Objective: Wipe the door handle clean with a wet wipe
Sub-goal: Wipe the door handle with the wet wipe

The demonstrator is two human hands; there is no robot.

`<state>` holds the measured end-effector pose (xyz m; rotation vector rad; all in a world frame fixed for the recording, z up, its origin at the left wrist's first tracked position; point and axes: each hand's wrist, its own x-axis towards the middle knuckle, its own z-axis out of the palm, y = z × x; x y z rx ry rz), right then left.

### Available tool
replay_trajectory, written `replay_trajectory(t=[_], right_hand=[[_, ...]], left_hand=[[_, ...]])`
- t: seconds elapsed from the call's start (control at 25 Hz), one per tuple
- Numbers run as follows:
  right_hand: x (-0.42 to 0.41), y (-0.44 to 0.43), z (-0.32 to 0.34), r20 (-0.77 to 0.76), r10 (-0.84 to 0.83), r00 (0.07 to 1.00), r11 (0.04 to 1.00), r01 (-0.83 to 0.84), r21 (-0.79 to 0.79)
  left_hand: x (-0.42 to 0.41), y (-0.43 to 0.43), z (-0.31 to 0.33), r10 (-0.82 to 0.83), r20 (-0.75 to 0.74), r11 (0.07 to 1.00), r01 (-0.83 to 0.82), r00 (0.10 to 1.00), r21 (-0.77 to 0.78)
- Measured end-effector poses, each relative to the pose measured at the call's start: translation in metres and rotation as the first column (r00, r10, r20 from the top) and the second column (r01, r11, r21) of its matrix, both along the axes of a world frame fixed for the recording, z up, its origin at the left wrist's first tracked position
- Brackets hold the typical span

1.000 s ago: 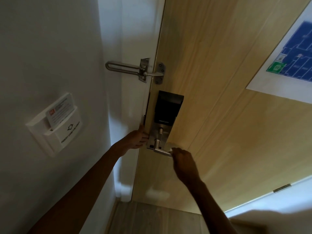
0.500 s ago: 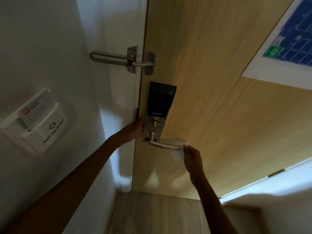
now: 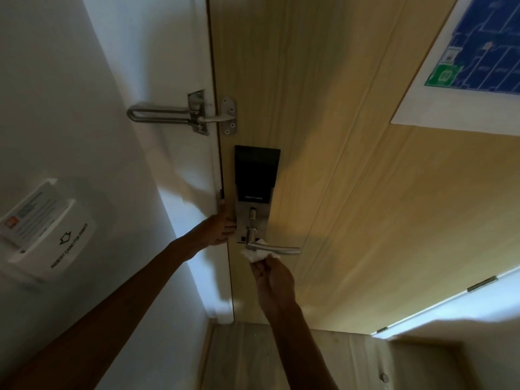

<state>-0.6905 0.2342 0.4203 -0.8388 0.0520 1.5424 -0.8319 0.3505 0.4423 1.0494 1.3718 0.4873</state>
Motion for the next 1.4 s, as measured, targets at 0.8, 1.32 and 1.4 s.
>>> replay_trajectory(t=[0.8, 1.32, 1.4], right_hand=[[0.039, -0.017, 0.007, 0.243, 0.178, 0.954, 0.983, -0.184, 0.000], [0.040, -0.008, 0.007, 0.260, 0.302, 0.917, 0.949, -0.314, 0.005], [0.036, -0.008, 0.002, 0.292, 0.260, 0.920, 0.962, -0.272, -0.003]], left_hand=[[-0.002, -0.015, 0.018, -0.052, -0.008, 0.998, 0.052, 0.999, 0.042], [0.001, -0.004, 0.005, -0.062, 0.002, 0.998, 0.062, 0.998, 0.008], [-0.001, -0.002, 0.001, -0.067, 0.004, 0.998, 0.067, 0.998, 0.015]])
